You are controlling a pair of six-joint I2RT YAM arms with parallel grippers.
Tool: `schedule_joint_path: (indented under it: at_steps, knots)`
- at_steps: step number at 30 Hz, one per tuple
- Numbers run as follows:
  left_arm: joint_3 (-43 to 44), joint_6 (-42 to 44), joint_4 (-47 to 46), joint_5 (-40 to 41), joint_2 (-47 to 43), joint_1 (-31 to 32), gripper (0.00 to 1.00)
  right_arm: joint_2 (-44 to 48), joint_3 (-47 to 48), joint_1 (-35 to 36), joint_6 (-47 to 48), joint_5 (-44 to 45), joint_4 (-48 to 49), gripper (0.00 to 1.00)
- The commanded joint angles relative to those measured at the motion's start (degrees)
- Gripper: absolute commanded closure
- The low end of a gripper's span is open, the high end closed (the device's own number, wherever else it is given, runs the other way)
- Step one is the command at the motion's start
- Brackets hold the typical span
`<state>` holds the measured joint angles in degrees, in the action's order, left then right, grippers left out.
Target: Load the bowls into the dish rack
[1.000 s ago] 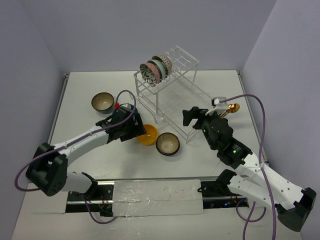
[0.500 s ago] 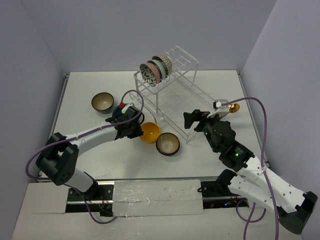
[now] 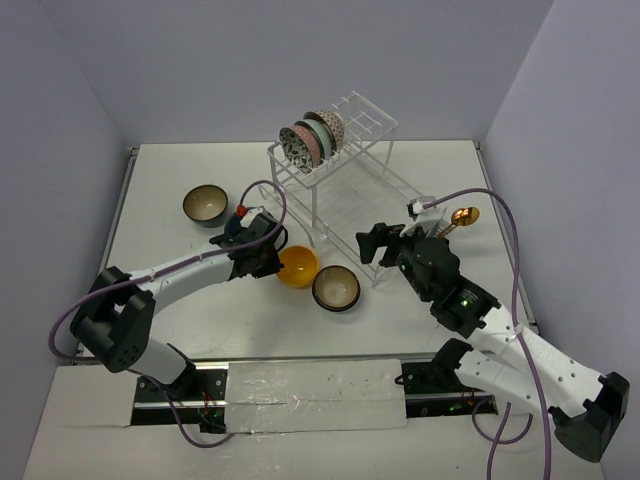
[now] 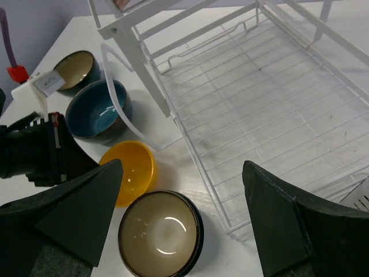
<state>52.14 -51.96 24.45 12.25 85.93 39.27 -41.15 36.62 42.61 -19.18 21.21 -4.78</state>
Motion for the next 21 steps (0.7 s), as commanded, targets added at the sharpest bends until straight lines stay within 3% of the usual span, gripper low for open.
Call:
schedule_joint_path:
  at_steps: [1,10,21]
  knots:
    - [0.86,0.46,0.6,3.04,-4.27,0.28,1.0,-1.48,2.57,0.54,0.99,-4.85,0.73,0.09]
    - [2.61,8.71,4.11,9.89,-18.33,1.69,1.0,-13.59,13.02,5.37,-1.74,-8.73,-5.23,0.16]
    - [7.36,11.54,8.69,14.99,-21.07,5.38,1.0,-32.05,29.54,10.3,-3.23,-7.95,-16.13,0.27]
